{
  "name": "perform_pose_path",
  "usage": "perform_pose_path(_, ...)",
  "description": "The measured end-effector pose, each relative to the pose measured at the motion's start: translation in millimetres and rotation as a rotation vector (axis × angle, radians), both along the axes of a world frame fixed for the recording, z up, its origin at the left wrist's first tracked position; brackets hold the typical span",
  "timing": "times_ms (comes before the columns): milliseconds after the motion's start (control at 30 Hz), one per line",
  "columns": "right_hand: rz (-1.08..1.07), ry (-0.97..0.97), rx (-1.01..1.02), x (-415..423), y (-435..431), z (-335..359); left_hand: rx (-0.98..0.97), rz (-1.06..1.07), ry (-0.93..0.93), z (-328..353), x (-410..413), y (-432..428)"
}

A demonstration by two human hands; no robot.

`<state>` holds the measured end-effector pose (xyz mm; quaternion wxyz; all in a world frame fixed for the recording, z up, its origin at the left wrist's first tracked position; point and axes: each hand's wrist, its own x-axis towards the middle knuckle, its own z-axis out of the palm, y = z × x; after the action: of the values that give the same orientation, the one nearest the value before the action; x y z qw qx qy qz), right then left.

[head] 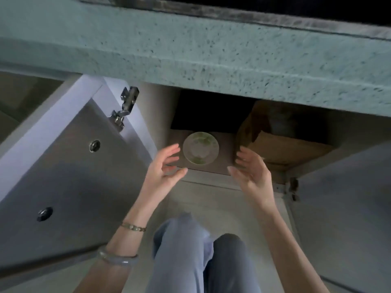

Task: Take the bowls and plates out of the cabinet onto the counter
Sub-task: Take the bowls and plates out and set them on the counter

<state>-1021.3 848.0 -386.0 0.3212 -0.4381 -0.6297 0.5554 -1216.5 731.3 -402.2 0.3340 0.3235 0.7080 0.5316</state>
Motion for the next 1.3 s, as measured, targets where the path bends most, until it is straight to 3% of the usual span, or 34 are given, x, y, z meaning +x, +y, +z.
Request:
perform_pose_path(300,-0.074,0.017,0.013,-34.7,38.7,-170.0,-0.023,-0.059,-0.007,-170.4,-47.6,65.4)
perform_pose_path(533,-0.148,-0.021,-0.062,-66.2,77.3,-269.1,-0.049,-0.006,0.012,-257.6,-51.5,102.4)
perform_pose_path(700,-0.182,-0.06,-0.105,-86.5,111.6,-328.3,-0.11,0.149,0.04,-315.6,-84.5,131.6)
perform_pose_path(867,-0.219,-0.124,-0.13,-100.9,141.6,-378.4,-0.181,0.232,0.043,-374.6,-113.3,158.9)
perform_pose_path(1133,-0.147,-0.517,-0.01,-120.5,176.8,-426.3,-0.31,0.224,0.078,-423.7,-121.0,188.6)
perform_pose_path(1300,-0.098,-0.462,-0.111,-126.9,185.2,-433.7,-0.315,0.173,0.121,-426.5,-116.0,201.9)
